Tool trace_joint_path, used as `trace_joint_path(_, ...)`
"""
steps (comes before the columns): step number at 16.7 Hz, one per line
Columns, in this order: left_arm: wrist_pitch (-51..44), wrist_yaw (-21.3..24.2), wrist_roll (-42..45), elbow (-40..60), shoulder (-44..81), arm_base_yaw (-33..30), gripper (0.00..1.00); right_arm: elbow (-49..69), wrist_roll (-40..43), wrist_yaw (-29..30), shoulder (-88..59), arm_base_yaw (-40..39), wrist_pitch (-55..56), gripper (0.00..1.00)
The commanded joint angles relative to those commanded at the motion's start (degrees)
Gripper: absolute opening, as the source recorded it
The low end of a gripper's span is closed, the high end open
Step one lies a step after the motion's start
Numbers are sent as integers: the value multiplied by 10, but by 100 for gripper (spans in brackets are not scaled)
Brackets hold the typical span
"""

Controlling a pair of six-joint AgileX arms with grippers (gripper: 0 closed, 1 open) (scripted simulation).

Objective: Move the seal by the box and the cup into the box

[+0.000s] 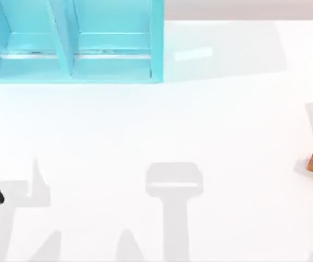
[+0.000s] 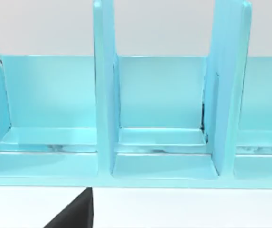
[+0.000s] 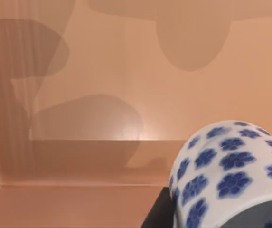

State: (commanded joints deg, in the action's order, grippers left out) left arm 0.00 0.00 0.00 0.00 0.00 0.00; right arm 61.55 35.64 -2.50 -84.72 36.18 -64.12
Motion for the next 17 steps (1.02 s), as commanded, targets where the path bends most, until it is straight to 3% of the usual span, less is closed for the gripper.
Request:
trace_joint_path(16, 0, 0, 0, 0, 0, 0, 100, -93, -5, 0, -32, -3, 128, 0)
trace_joint_path(17, 0, 0, 0, 0, 0, 0, 100, -93, -5, 0, -32, -3, 128, 8)
